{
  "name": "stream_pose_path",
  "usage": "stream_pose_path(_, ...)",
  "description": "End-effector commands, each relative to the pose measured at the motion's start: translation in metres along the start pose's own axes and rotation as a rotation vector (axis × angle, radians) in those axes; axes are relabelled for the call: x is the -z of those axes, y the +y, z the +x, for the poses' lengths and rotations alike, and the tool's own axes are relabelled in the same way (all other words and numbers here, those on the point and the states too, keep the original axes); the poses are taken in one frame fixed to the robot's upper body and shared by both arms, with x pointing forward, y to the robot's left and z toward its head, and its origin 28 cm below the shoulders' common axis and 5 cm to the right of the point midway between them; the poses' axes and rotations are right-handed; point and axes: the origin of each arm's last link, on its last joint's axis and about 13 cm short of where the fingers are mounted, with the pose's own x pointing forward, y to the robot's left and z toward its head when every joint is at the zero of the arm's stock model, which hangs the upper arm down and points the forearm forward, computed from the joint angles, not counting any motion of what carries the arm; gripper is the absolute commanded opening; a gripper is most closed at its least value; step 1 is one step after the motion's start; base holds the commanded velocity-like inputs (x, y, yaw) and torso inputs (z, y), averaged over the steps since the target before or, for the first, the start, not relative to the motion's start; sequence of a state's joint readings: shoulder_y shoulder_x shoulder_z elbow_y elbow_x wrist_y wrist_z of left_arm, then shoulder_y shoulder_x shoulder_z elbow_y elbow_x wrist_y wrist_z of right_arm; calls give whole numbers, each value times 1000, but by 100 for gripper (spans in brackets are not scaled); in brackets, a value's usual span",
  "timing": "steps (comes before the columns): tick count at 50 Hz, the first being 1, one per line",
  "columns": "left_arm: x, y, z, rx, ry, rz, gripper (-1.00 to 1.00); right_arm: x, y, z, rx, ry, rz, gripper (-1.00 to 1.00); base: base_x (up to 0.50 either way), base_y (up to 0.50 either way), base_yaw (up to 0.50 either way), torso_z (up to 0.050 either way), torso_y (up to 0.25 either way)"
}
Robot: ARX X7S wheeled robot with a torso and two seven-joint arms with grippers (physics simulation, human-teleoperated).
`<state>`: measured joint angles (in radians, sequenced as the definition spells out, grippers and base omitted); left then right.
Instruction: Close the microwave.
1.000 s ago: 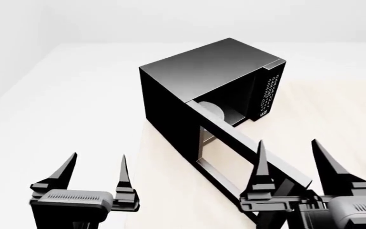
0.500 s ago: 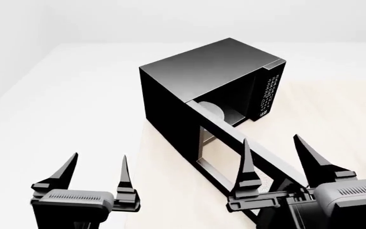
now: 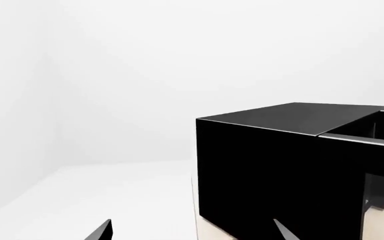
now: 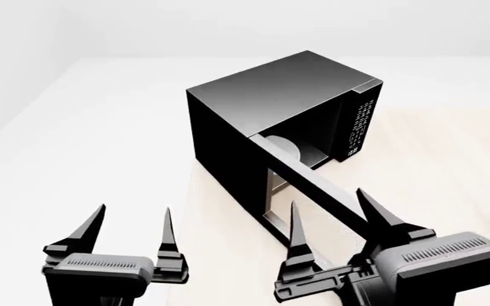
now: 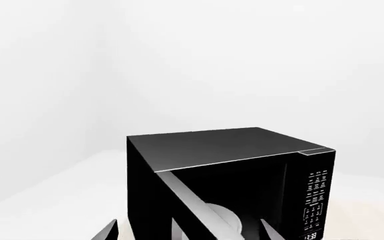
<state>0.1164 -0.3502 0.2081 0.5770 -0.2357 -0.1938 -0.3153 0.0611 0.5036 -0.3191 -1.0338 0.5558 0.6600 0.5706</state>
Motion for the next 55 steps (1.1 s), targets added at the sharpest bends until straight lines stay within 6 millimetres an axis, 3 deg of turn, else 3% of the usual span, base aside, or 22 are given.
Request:
stream_pose_path(1,-1,0,-1,3,0,0,100,1,6,-2,-31,32,-20,100,0,0,0,0,0)
stream_pose_path(55,1,1,0,-2,0,0,100,48,12,12,-22,243,-69,100,0,0,0,0,0)
